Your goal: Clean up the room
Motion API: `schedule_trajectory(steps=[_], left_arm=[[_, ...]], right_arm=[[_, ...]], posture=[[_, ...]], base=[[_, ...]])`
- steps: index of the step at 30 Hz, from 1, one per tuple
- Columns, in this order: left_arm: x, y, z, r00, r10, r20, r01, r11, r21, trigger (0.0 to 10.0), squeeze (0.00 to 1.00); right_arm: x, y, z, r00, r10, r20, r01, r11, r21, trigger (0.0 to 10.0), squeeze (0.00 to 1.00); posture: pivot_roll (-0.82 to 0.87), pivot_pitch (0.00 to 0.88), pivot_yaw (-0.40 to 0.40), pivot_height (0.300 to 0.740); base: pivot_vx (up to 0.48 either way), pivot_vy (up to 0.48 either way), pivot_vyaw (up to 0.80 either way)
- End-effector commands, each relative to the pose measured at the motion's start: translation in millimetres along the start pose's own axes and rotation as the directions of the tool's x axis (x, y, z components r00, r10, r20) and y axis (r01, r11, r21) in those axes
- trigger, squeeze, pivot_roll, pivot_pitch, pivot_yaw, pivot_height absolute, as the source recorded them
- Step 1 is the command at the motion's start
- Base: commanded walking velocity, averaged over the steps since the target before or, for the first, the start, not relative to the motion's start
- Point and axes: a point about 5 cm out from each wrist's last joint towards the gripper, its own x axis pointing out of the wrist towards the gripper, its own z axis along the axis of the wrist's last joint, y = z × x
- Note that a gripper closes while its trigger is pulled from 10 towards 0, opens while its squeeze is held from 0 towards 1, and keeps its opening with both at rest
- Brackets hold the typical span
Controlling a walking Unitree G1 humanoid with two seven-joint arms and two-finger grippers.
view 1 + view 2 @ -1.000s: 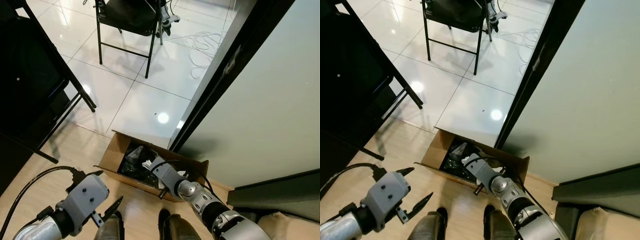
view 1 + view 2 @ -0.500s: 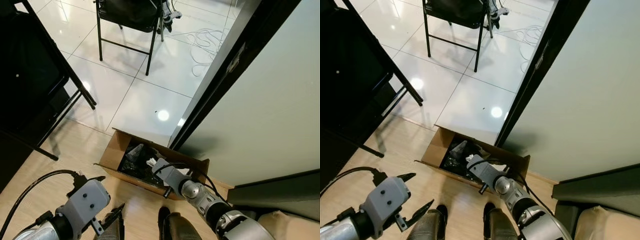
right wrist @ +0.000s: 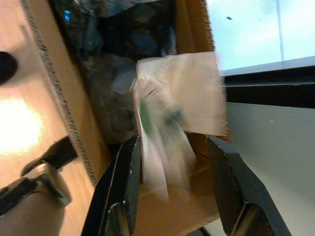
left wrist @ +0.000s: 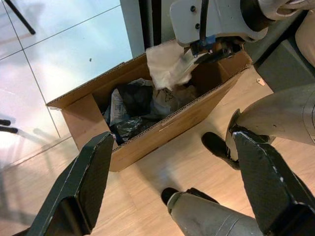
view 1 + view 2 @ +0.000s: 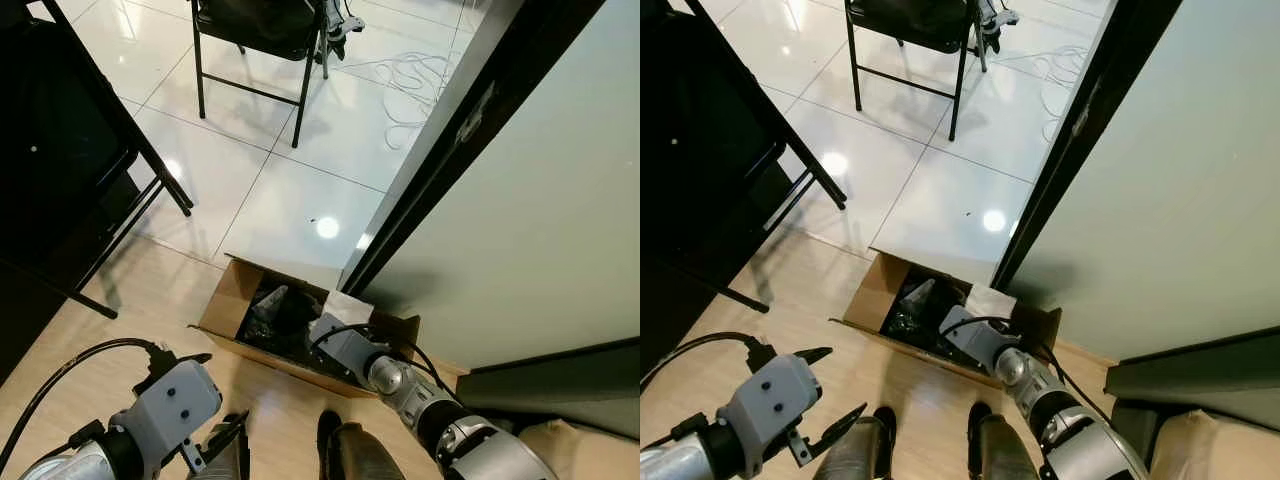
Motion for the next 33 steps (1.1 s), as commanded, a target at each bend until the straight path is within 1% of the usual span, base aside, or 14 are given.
schedule_trajectory(steps=[1, 13, 14, 15, 16, 17, 18, 21, 22, 23, 24, 25, 26, 33], left_arm=[[-3.3, -6.0, -5.9, 0.998, -0.038, -0.042, 0.038, 0.999, -0.010, 10.0, 0.00], [-2.1, -4.5, -12.2, 0.998, -0.019, -0.065, 0.019, 1.000, -0.001, 10.0, 0.00], [12.1, 12.2, -25.6, 0.982, 0.123, -0.145, -0.131, 0.990, -0.052, 10.0, 0.00], [12.1, 12.2, -25.6, 0.982, 0.123, -0.145, -0.131, 0.990, -0.052, 10.0, 0.00], [18.2, 17.8, -30.6, 0.969, 0.174, -0.176, -0.190, 0.979, -0.078, 10.0, 0.00], [18.2, 17.8, -30.6, 0.969, 0.174, -0.176, -0.190, 0.979, -0.078, 10.0, 0.00], [24.9, 19.9, -36.0, 0.956, 0.214, -0.199, -0.238, 0.966, -0.105, 10.0, 0.00], [41.7, 6.6, -50.9, 0.943, 0.222, -0.249, -0.261, 0.956, -0.137, 10.0, 0.00], [46.0, 1.8, -53.8, 0.941, 0.217, -0.259, -0.262, 0.953, -0.155, 10.0, 0.00], [46.0, 1.8, -53.8, 0.941, 0.217, -0.259, -0.262, 0.953, -0.155, 10.0, 0.00], [54.5, -6.0, -57.3, 0.941, 0.209, -0.267, -0.266, 0.942, -0.203, 10.0, 0.00], [54.5, -6.0, -57.3, 0.941, 0.209, -0.267, -0.266, 0.942, -0.203, 10.0, 0.00], [63.2, -9.7, -60.1, 0.939, 0.216, -0.268, -0.285, 0.924, -0.255, 10.0, 0.00], [71.0, -10.1, -63.5, 0.932, 0.231, -0.279, -0.311, 0.907, -0.285, 10.0, 0.00]], right_arm=[[-2.2, 5.8, -9.6, 1.000, 0.010, -0.028, -0.010, 1.000, -0.016, 10.0, 0.00], [-1.8, 4.4, -8.4, 1.000, -0.009, -0.028, 0.008, 1.000, -0.016, 10.0, 0.00], [-0.5, 7.6, -7.1, 0.997, 0.039, -0.066, -0.024, 0.976, 0.215, 10.0, 0.00], [-0.5, 7.6, -7.1, 0.997, 0.039, -0.066, -0.024, 0.976, 0.215, 10.0, 0.00], [-0.2, 10.1, -6.4, 0.995, 0.072, -0.071, -0.048, 0.954, 0.298, 10.0, 0.00], [-0.2, 10.1, -6.4, 0.995, 0.072, -0.071, -0.048, 0.954, 0.298, 10.0, 0.00], [-0.2, 12.1, -6.7, 0.992, 0.101, -0.075, -0.067, 0.928, 0.366, 10.0, 0.00], [-0.9, 13.6, -8.2, 0.987, 0.149, -0.064, -0.097, 0.859, 0.503, 10.0, 0.00], [-1.1, 12.9, -8.4, 0.987, 0.154, -0.055, -0.102, 0.843, 0.528, 10.0, 0.00], [-1.1, 12.9, -8.4, 0.987, 0.154, -0.055, -0.102, 0.843, 0.528, 10.0, 0.00], [-1.7, 10.4, -9.3, 0.988, 0.149, -0.041, -0.099, 0.815, 0.570, 10.0, 0.00], [-1.7, 10.4, -9.3, 0.988, 0.149, -0.041, -0.099, 0.815, 0.570, 10.0, 0.00], [-2.7, 10.1, -8.5, 0.988, 0.154, -0.012, -0.115, 0.784, 0.610, 10.0, 0.00], [-4.1, 11.2, -7.6, 0.986, 0.166, 0.019, -0.140, 0.760, 0.635, 10.0, 0.00]], posture=[[0.27, 0.444, -0.070, 0.740], [0.24, 0.410, -0.081, 0.740], [0.18, 0.343, -0.106, 0.740], [0.18, 0.343, -0.106, 0.740], [0.17, 0.335, -0.106, 0.740], [0.17, 0.335, -0.106, 0.740], [0.14, 0.303, -0.102, 0.740], [0.08, 0.242, -0.083, 0.740], [0.08, 0.242, -0.083, 0.740], [0.08, 0.242, -0.083, 0.740], [0.04, 0.219, -0.069, 0.740], [0.04, 0.219, -0.069, 0.740], [-0.01, 0.195, -0.057, 0.740], [-0.04, 0.175, -0.058, 0.740]], base=[[0.000, 0.000, 0.00], [0.000, 0.000, 0.00], [0.000, 0.000, 0.00], [0.000, 0.000, 0.00], [0.000, 0.000, 0.00], [0.000, 0.000, 0.00], [0.000, 0.000, 0.00], [0.000, 0.000, 0.00], [0.000, 0.000, 0.00], [0.000, 0.000, 0.00], [0.000, 0.000, 0.00], [0.000, 0.000, 0.00], [0.000, 0.000, 0.00], [0.000, 0.000, 0.00]])
